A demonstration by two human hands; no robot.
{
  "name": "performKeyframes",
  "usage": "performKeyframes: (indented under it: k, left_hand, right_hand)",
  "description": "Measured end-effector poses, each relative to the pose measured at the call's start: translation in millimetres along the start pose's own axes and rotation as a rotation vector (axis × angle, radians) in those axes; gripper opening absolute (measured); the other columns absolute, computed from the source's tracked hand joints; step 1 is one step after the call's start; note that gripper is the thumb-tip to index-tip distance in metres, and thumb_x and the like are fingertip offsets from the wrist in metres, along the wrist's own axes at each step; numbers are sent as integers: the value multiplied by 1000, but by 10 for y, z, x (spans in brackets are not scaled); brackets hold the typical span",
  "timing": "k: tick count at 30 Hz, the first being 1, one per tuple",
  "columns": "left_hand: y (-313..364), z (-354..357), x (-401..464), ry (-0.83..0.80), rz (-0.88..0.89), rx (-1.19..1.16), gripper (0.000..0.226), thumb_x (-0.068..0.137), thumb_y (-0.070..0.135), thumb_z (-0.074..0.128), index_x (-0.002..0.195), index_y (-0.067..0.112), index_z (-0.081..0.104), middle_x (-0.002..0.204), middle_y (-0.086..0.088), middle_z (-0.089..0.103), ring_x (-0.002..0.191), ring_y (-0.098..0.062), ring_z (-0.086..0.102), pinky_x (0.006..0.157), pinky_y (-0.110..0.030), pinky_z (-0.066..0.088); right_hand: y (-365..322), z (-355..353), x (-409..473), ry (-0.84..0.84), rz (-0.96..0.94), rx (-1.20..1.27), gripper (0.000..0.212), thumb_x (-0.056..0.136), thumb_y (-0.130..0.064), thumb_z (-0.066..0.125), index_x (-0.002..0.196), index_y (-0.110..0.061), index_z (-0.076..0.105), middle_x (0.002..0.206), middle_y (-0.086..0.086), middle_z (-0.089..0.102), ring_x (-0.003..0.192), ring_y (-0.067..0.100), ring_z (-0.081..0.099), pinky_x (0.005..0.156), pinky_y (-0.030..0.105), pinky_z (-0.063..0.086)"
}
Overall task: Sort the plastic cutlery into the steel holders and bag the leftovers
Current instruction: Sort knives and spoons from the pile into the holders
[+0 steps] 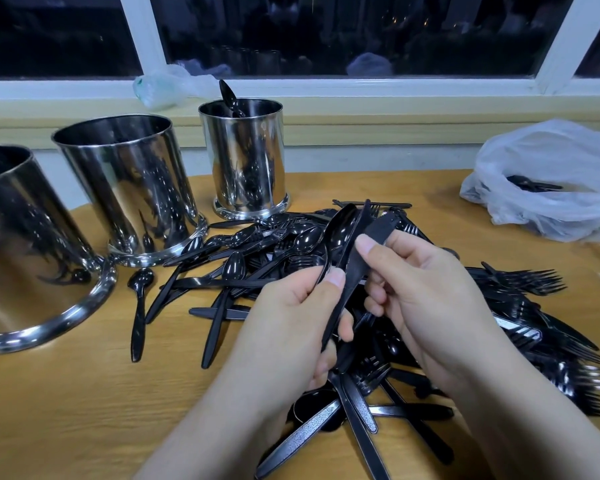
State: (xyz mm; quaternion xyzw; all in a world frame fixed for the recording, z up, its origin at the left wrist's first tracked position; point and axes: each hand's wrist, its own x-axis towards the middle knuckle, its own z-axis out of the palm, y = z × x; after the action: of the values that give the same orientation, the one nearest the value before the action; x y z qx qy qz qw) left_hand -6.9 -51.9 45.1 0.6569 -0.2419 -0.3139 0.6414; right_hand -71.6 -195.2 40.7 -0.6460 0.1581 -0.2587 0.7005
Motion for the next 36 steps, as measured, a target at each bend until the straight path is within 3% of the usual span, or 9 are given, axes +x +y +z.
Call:
performKeyframes:
  k: [4, 8, 12, 18, 22, 24, 27, 31, 36]
  left_hand:
    - [37, 20, -31, 2, 32, -3, 44, 108, 39, 44, 80, 10, 59, 55, 3, 55, 37, -13, 34, 41, -23, 26]
    - [38, -86, -67, 34, 73, -20, 38, 108, 44, 44, 95, 18, 69, 73, -2, 68, 43, -17, 39, 45, -26, 30]
    - [30, -262, -188, 71, 48, -29, 43, 109, 40, 44, 82, 10, 60, 57, 2, 55, 39, -13, 34, 42, -23, 26]
    - [28, -798, -339, 281, 86, -94, 36, 109, 37, 47, 86, 14, 61, 72, -2, 54, 42, -13, 33, 40, -19, 26]
    - [19, -1273, -492, 449, 147, -38, 44, 108, 38, 48, 75, 10, 56, 68, -9, 51, 42, -17, 33, 40, -21, 27]
    - [30, -1450, -577, 506, 167, -26, 45, 109, 37, 47, 78, 5, 56, 54, 0, 49, 40, -16, 33, 39, -21, 28]
    - [1, -1646, -666, 554, 172, -21, 45, 109, 34, 48, 80, 1, 57, 49, 4, 47, 39, -15, 33, 38, -20, 28]
    - [-88, -1815, -722, 587, 153, -32, 39, 108, 35, 49, 85, 7, 63, 67, 2, 61, 41, -17, 36, 41, -21, 29]
    - [-150, -1907, -705, 582, 136, -44, 40, 108, 36, 49, 87, 6, 63, 69, -3, 58, 42, -17, 36, 42, -22, 30]
  right_hand:
    - [-33, 16, 14, 9, 17, 54, 24, 95, -26, 68, 71, -24, 71, 64, 0, 41, 60, 15, 37, 56, 33, 34]
    - [-45, 89, 28, -2, -8, -12, 22, 95, -26, 69, 73, -23, 72, 65, 3, 42, 60, 16, 37, 56, 35, 34]
    - [-63, 314, 32, -44, -20, -77, 16, 94, -28, 70, 81, -19, 73, 66, 6, 44, 58, 18, 37, 57, 36, 33]
    - [-169, 797, 25, -138, -8, -260, 46, 94, -51, 62, 89, -5, 67, 71, 11, 56, 61, 21, 45, 66, 41, 40]
    - [-183, 1184, 23, -232, -54, -572, 23, 95, -40, 65, 83, -23, 72, 61, 0, 60, 50, 12, 45, 52, 25, 40]
    - [-123, 1415, 33, -322, -83, -742, 18, 93, -40, 70, 80, -28, 71, 58, -3, 58, 45, 6, 42, 48, 17, 36]
    - [36, 1776, 53, -383, -103, -981, 20, 90, -44, 72, 80, -27, 70, 62, -9, 62, 52, 3, 52, 52, 24, 39]
    - [212, 2116, 73, -397, -169, -1246, 25, 88, -42, 69, 81, -18, 69, 79, 1, 68, 79, 22, 64, 68, 32, 51]
    - [373, 2218, 134, -374, -153, -1371, 22, 85, -37, 69, 80, -15, 64, 82, 4, 66, 80, 29, 64, 69, 34, 53]
